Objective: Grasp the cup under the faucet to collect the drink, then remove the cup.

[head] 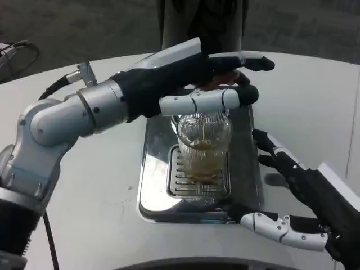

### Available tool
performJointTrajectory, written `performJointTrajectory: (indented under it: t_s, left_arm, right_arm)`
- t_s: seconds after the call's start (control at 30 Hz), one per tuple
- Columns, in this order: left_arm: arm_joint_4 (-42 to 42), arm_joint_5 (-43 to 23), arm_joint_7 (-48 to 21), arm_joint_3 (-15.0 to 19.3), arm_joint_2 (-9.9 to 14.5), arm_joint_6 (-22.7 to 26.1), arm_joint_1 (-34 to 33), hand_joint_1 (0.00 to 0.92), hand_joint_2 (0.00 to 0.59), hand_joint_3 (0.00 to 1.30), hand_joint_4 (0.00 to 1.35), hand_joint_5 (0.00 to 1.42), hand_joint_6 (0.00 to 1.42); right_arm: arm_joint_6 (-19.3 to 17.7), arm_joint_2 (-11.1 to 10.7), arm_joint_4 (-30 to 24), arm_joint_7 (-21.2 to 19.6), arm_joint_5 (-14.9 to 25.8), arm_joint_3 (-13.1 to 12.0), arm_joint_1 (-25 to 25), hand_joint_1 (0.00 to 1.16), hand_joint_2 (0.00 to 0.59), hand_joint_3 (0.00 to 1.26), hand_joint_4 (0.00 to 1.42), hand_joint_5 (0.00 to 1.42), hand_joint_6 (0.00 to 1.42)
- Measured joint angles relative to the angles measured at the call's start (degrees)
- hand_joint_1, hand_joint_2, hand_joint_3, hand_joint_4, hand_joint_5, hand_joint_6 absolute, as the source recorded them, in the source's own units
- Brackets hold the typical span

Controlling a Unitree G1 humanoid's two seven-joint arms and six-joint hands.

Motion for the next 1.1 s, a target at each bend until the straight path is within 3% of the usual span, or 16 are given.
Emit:
performJointTrajectory:
  t_s: [0.57, 0.7, 1.1]
  left_arm:
    - [-1.7, -0.1, -0.9, 0.4, 1.5, 0.7, 0.2, 0.0, 0.182, 0.18, 0.1, 0.19, 0.16]
    - [-1.9, -0.2, -1.2, 0.4, 1.9, 0.9, 0.2, 0.0, 0.182, 0.17, 0.1, 0.19, 0.16]
    - [-2.2, -0.3, -1.6, 0.8, 2.2, 1.3, 0.2, 0.0, 0.182, 0.17, 0.1, 0.19, 0.16]
  right_arm:
    - [-1.9, 8.7, 11.0, -11.1, -5.9, 7.7, -7.3, 0.66, 0.238, 0.02, 0.06, 0.09, 0.16]
    - [-2.0, 9.1, 11.8, -11.5, -6.0, 8.4, -8.4, 0.65, 0.236, 0.02, 0.06, 0.1, 0.17]
    - [-4.3, 11.4, 21.1, -16.3, -8.1, 9.8, -13.7, 0.63, 0.242, 0.02, 0.06, 0.1, 0.16]
